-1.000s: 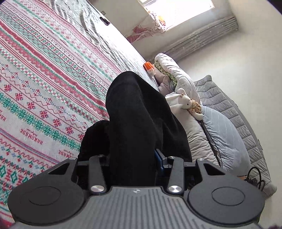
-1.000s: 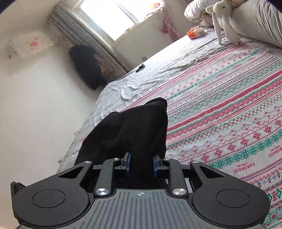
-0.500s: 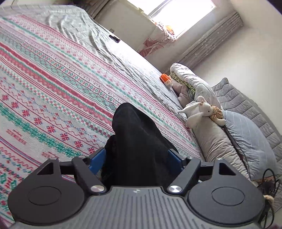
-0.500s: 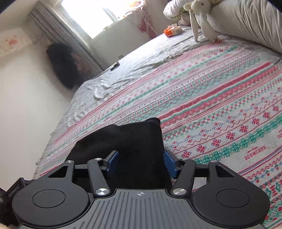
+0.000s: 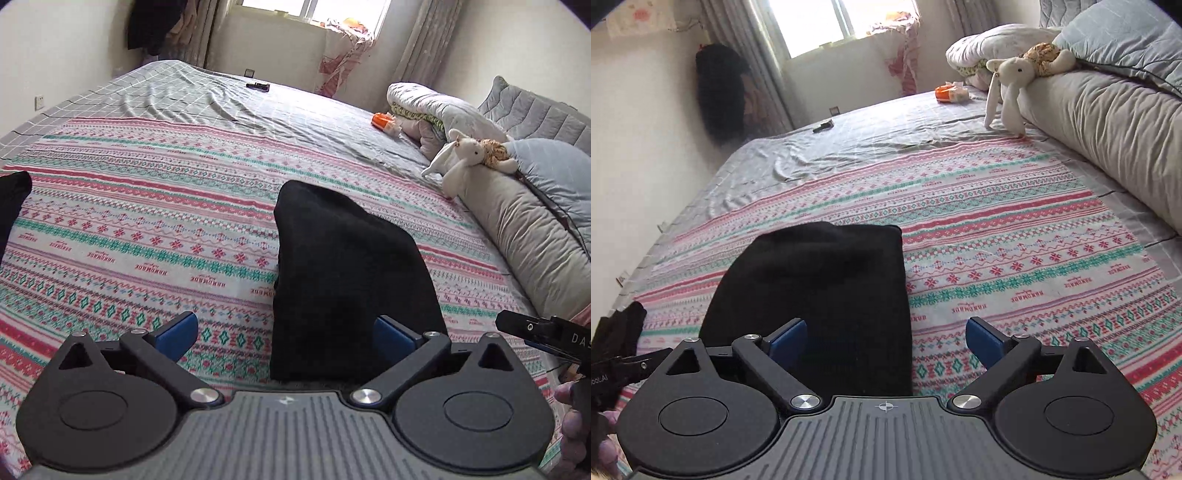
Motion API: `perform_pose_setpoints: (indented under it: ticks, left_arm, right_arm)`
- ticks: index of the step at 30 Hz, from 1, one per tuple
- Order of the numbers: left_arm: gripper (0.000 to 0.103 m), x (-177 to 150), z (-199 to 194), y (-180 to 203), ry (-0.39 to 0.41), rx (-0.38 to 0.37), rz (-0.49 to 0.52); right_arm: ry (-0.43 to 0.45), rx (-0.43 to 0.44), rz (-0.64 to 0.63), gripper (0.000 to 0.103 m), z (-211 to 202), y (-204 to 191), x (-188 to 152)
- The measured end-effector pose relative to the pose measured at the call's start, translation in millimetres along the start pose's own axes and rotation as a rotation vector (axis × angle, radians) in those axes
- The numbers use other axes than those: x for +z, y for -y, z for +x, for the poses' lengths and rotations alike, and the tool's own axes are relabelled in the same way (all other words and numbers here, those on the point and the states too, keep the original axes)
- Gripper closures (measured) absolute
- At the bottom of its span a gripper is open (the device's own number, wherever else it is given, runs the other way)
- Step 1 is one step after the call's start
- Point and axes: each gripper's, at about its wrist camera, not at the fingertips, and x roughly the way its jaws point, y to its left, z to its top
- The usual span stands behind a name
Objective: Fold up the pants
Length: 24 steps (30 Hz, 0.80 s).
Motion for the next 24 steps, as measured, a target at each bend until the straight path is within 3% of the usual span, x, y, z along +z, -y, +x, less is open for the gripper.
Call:
perform_pose_setpoints:
  ticks: [8, 13, 24]
  left_arm:
    - [0.0, -31, 11, 16, -0.028, 0.151, 0.075]
    - [0.0, -43, 21, 13, -0.064, 0.238, 0.072]
    - [0.0, -43, 17, 15, -0.074, 0.248, 0.087]
  right_arm:
    - [0.033, -0.075, -0.049, 0.001, -1, -11, -40]
    - [-0.025, -0.108, -0.118, 0.001, 11, -22, -51]
    - [-0.083, -0.105, -0.201, 0.0, 18, -39, -67]
